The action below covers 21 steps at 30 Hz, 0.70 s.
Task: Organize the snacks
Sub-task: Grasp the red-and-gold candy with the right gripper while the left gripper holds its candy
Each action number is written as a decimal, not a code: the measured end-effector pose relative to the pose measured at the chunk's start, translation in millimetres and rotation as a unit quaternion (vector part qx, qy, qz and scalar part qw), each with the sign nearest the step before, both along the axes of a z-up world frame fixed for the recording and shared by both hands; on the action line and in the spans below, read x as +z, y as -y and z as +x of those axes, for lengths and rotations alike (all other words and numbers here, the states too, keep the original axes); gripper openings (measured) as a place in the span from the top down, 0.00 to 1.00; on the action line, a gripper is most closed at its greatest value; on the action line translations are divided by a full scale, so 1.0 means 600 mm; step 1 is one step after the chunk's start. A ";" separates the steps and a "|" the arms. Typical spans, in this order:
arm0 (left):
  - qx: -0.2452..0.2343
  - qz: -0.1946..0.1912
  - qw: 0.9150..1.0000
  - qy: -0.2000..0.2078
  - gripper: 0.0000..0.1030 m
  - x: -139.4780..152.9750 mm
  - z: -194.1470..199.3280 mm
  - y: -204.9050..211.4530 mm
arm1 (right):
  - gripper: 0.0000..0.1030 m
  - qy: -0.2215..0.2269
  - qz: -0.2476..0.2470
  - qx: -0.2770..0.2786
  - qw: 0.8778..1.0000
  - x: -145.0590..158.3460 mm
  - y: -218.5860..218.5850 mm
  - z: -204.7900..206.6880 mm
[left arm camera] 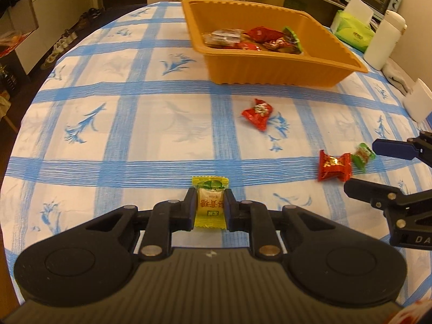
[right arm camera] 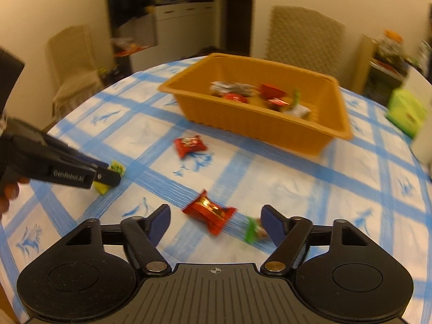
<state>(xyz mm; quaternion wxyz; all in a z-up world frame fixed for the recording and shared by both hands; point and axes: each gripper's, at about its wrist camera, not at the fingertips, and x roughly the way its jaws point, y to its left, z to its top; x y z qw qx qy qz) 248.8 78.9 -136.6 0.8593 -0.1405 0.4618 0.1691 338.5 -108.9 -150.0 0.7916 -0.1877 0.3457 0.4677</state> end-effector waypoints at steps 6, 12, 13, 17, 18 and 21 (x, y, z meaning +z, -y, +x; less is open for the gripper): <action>0.014 -0.002 1.000 -0.001 0.82 0.000 -0.019 -0.019 | 0.43 0.028 -0.034 0.063 0.997 -0.023 -0.040 0.000; 0.024 -0.007 1.000 -0.001 0.82 0.001 -0.036 -0.035 | 0.59 0.020 -0.072 0.116 0.990 -0.044 -0.056 0.010; 0.025 -0.007 1.000 -0.001 0.82 0.001 -0.039 -0.038 | 0.59 0.019 -0.072 0.120 0.990 -0.046 -0.056 0.011; 0.028 -0.009 1.000 0.001 0.82 0.001 -0.043 -0.045 | 0.69 0.003 -0.071 0.116 0.991 -0.045 -0.061 0.019; 0.028 -0.009 1.000 0.001 0.82 0.001 -0.043 -0.045 | 0.72 -0.001 -0.070 0.112 0.991 -0.043 -0.062 0.019; 0.025 -0.008 1.000 0.001 0.82 0.001 -0.041 -0.046 | 0.77 -0.011 -0.067 0.099 0.993 -0.042 -0.066 0.017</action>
